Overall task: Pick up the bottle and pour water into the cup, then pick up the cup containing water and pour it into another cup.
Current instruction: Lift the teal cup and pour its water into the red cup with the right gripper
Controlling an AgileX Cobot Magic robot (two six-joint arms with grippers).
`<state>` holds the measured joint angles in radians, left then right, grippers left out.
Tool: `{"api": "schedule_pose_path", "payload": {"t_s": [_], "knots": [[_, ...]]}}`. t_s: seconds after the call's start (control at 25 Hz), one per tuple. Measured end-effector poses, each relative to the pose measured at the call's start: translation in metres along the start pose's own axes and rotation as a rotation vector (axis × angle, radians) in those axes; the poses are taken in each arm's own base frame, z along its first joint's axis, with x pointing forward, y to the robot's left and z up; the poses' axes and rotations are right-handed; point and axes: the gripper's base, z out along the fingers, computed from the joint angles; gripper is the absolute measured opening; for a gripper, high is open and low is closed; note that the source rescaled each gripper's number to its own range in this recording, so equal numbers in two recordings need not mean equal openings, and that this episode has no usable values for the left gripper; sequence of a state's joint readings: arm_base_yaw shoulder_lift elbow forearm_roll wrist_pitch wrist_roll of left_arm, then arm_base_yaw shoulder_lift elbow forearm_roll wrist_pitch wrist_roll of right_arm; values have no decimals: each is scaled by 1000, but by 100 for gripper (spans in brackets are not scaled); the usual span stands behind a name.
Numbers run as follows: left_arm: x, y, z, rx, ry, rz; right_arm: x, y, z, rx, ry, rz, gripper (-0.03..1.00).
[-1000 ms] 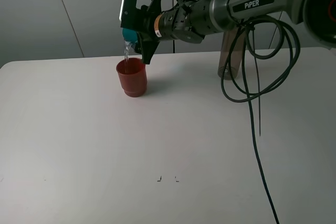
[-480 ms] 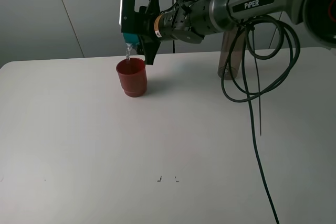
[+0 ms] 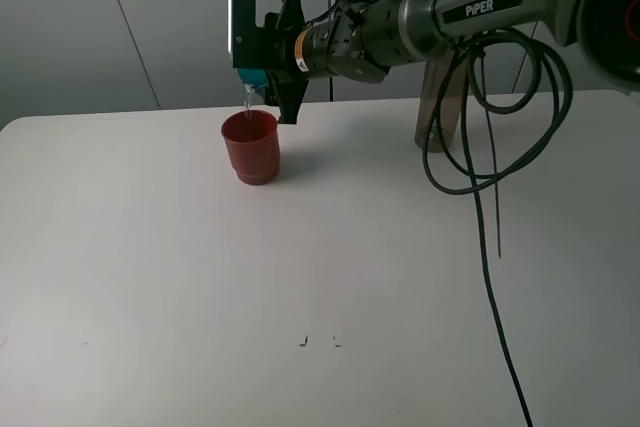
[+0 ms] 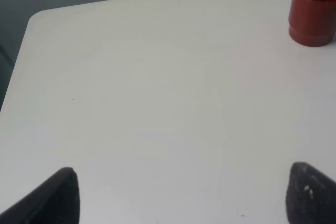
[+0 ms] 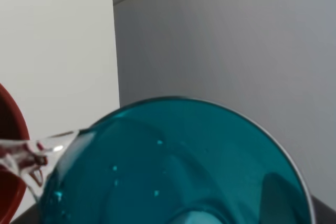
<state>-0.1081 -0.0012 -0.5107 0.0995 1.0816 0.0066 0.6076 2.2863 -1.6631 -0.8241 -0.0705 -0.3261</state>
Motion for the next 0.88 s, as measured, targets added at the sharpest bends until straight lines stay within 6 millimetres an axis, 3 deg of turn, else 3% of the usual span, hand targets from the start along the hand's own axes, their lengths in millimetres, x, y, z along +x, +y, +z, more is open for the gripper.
{"api": "schedule_pose_path", "payload": {"t_s": [0.88], "knots": [[0, 0, 0, 0, 0, -7, -1, -4, 0, 10, 3, -125, 15]]}}
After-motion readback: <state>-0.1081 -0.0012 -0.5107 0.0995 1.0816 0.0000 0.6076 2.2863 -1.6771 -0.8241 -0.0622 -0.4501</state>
